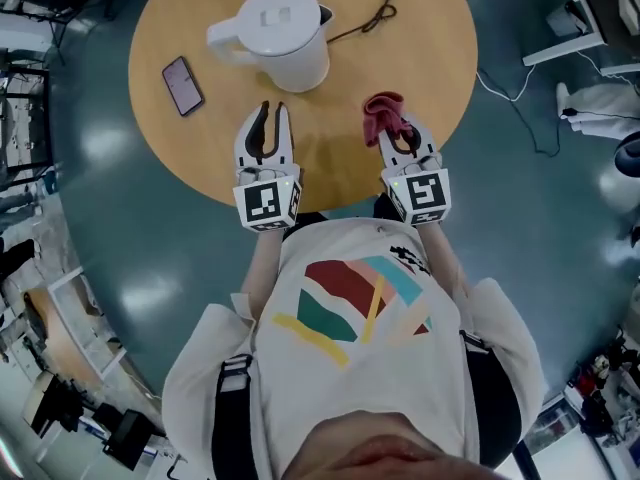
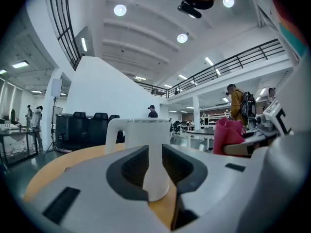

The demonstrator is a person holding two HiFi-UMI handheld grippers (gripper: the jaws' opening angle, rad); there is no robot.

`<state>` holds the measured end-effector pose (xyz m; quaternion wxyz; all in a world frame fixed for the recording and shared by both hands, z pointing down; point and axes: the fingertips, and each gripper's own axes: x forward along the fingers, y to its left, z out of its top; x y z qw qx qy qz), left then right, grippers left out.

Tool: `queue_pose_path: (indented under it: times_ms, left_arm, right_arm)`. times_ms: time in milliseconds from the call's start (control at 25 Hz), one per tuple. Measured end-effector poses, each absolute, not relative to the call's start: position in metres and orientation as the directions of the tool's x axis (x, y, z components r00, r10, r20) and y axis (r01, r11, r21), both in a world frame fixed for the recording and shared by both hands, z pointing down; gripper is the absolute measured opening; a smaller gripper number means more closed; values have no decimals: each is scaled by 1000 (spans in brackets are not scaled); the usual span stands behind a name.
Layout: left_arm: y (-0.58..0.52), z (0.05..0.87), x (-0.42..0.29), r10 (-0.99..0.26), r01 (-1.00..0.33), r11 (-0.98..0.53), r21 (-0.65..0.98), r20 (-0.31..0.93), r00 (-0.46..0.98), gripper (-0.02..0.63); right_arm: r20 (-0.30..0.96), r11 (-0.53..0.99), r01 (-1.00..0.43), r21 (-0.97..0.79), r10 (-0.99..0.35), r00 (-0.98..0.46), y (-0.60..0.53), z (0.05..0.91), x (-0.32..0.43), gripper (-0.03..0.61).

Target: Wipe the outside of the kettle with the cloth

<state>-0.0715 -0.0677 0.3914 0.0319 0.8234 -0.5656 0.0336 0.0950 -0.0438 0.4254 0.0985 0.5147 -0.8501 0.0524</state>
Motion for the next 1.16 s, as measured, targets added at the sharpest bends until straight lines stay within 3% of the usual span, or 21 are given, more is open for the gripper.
queue_pose_path:
  times_ms: [280,640,1160]
  left_arm:
    - [-50,344,-93,-947,-947,-321,-25,-26,322,130]
    - [-23,356,-73,-965,-965,-261,-28,33,260,130]
    - [1,367,-86,-969,-970,-241,-21,59,239,130]
  right_arm:
    - [113,470,-882,38,-879,-464,-43,374,92,38]
    - [115,555,-830,52,-829,-547,-40,376,101,38]
    - [139,672,-737,70,-739,-660,-18,383,48,38]
